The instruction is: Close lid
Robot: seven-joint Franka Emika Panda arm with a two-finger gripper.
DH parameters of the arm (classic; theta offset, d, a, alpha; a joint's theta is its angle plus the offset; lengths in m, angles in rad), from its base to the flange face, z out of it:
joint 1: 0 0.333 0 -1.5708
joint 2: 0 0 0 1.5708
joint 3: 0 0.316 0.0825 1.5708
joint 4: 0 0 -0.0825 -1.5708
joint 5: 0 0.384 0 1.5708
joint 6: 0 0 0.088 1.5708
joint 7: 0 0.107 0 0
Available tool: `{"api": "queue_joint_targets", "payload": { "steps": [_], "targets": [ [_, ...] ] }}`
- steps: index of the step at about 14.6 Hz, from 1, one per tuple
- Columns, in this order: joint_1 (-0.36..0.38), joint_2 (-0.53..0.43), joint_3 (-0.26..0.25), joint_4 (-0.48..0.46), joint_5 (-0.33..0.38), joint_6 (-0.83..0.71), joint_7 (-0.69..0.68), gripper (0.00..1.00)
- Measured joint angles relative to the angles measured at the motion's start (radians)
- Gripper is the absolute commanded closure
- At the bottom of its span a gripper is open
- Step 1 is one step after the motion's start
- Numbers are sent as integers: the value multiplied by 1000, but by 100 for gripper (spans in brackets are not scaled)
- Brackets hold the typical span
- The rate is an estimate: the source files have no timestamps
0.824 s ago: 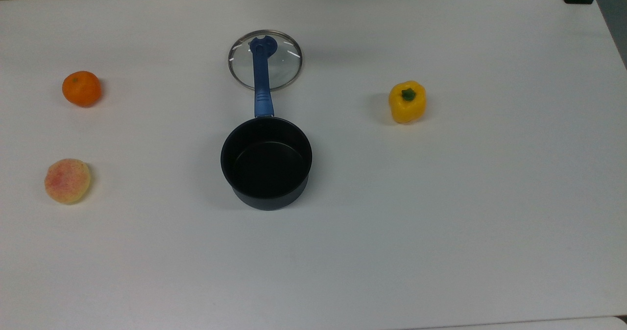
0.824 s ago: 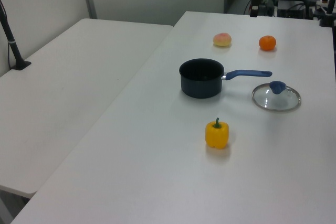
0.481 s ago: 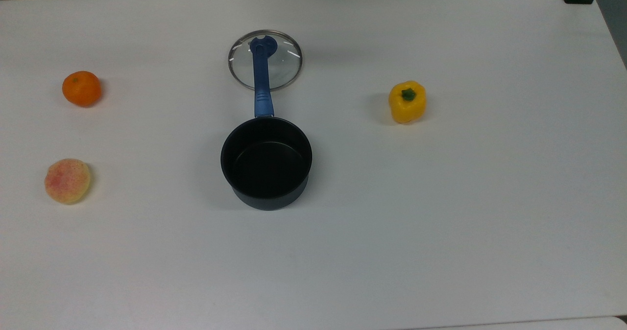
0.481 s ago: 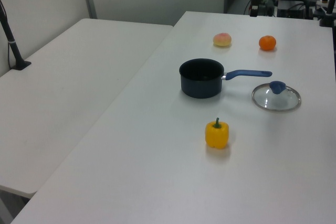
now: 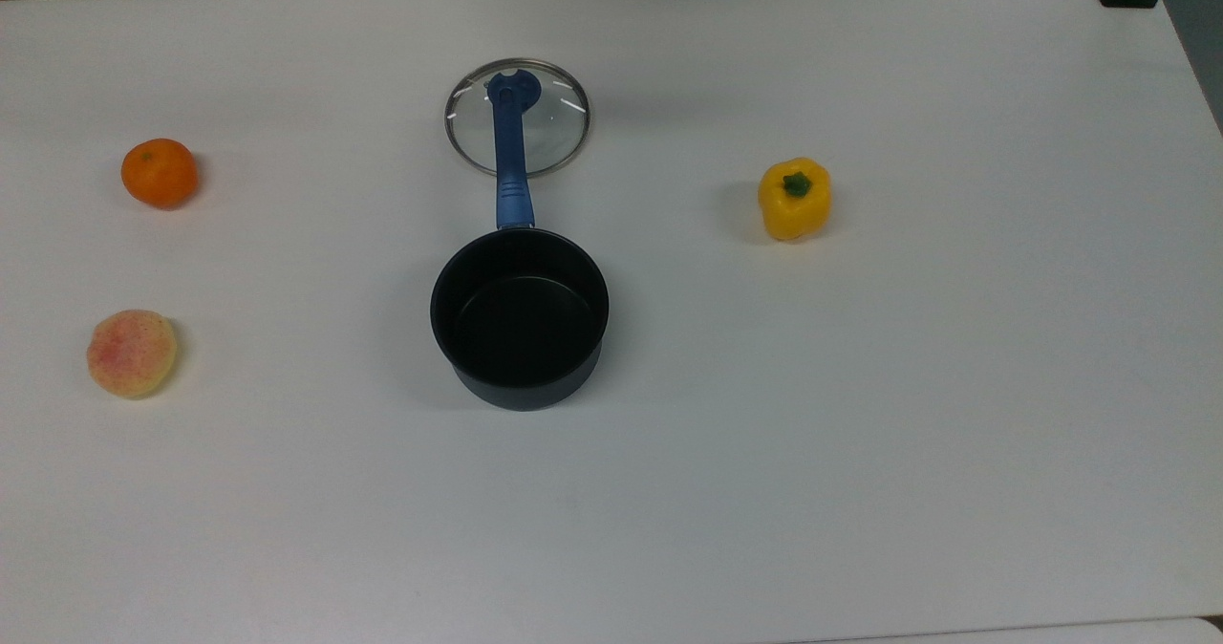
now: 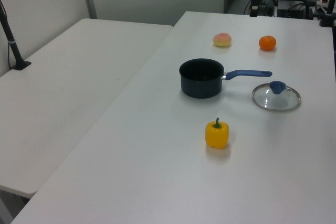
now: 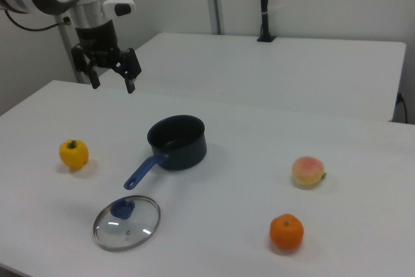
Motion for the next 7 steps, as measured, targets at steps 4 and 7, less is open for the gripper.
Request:
{"api": "queue_joint_targets", "payload": {
  "steps": [4, 7],
  "targets": [
    [2, 0, 0, 0, 0, -2, 0, 0],
    [2, 0, 0, 0, 0, -5, 0, 0]
  ]
}}
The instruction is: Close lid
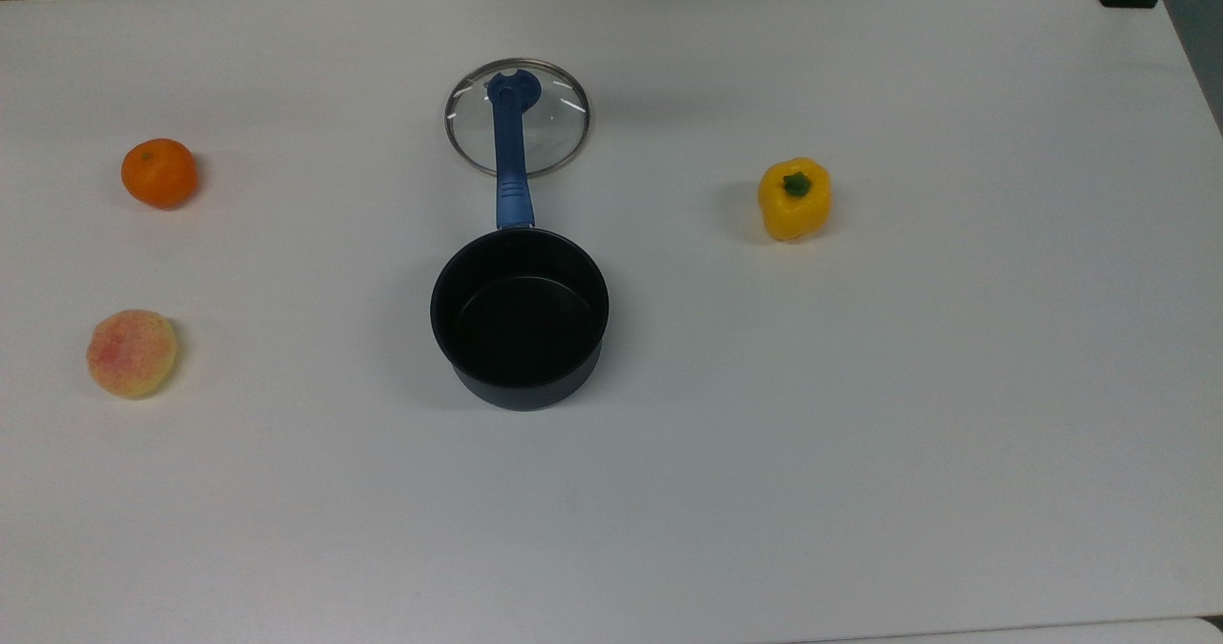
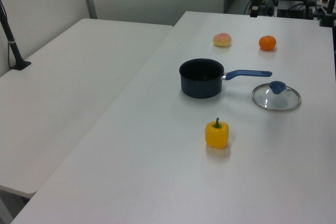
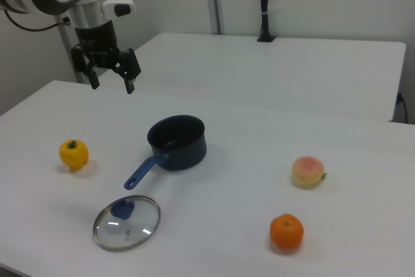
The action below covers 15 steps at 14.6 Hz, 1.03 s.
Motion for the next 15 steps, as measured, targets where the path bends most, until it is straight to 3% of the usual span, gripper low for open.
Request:
{"api": "queue_joint_targets", "payload": {
  "steps": [15],
  "targets": [
    [3, -12, 2, -44, -36, -78, 0, 0]
  ]
}}
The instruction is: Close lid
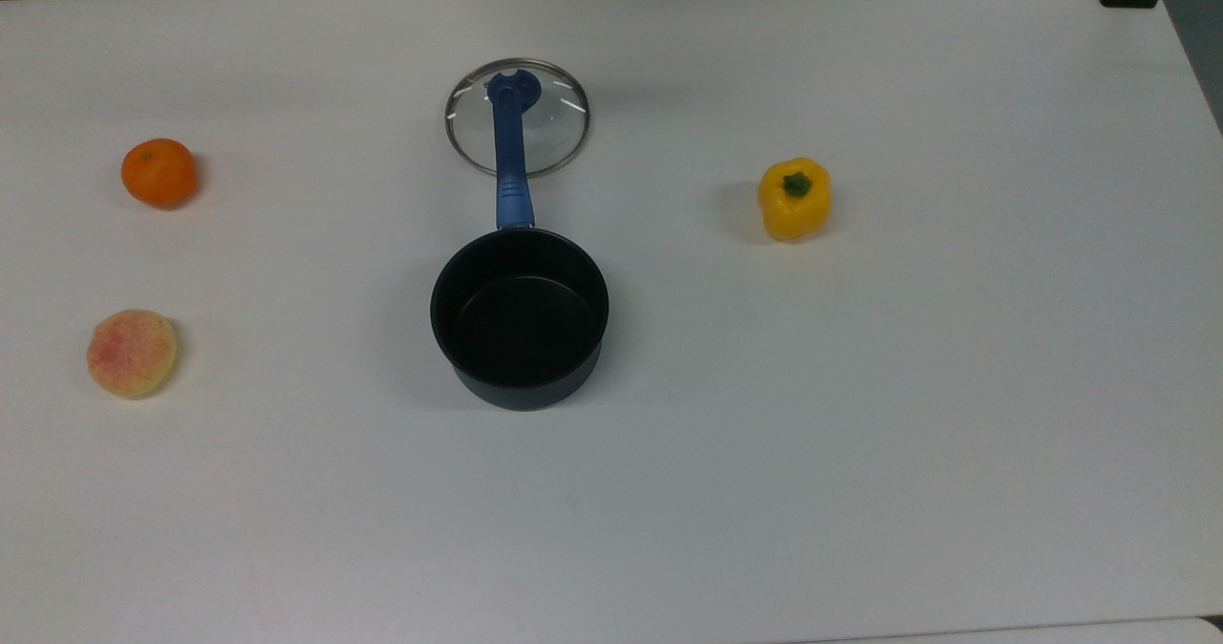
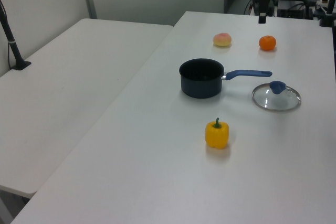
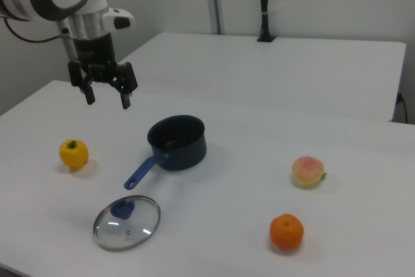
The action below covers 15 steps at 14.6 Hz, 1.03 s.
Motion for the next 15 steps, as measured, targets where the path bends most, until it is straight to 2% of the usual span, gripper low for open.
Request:
{"api": "queue_joint_targets", "payload": {
  "steps": [6, 9, 12, 15],
  "targets": [
    [0, -3, 0, -57, -1, -103, -2, 0],
    [0, -4, 0, -109, -29, -138, -11, 0],
    [0, -19, 0, -135, -59, -193, -95, 0],
    [1, -62, 0, -208, -74, -194, -126, 0]
  ]
}}
